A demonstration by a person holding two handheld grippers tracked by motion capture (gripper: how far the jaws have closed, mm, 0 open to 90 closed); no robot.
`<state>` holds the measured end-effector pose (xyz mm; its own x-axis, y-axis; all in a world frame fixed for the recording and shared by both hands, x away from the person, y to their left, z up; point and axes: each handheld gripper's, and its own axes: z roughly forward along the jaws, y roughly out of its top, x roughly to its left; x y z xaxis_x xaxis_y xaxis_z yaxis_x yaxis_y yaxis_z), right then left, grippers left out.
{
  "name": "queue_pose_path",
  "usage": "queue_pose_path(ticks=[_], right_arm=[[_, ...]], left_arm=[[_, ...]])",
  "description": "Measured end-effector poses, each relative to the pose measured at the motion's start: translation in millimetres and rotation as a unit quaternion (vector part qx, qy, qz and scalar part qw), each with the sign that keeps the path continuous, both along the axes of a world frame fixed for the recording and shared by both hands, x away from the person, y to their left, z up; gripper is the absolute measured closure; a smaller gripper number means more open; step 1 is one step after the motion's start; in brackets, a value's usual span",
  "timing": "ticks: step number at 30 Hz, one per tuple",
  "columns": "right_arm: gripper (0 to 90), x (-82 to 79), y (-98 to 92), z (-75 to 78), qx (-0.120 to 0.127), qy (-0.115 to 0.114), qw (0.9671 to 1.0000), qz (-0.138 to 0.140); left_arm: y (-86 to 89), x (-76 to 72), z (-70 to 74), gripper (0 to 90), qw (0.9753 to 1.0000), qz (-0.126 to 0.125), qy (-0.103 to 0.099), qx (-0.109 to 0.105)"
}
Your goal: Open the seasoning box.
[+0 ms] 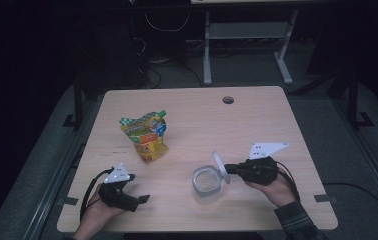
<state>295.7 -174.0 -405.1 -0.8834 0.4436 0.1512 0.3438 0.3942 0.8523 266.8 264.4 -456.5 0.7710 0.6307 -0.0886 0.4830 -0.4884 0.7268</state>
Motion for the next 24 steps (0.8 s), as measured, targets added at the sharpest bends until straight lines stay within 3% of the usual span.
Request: queue_pose_path(ticks=[11,17,24], right_arm=[[90.0,2.6,-6.6,-7.9,-0.002,0.009,0.9998,-0.016],[90.0,1.8,-14.0,-8.7,-0.001,0.0,0.9994,-0.035],[64.1,-3.1,-33.4,-15.5,-0.011,0.0,0.9957,-0.092]], left_arm=[[0.1,-0.2,0.0,5.3,1.0,-0.002,-0.001,0.002],[0.1,0.1,0.1,5.2,1.0,0.0,0.006,-0.002],[1.5,-0.1,1.2,5.2,1.0,-0.002,0.003,0.003]])
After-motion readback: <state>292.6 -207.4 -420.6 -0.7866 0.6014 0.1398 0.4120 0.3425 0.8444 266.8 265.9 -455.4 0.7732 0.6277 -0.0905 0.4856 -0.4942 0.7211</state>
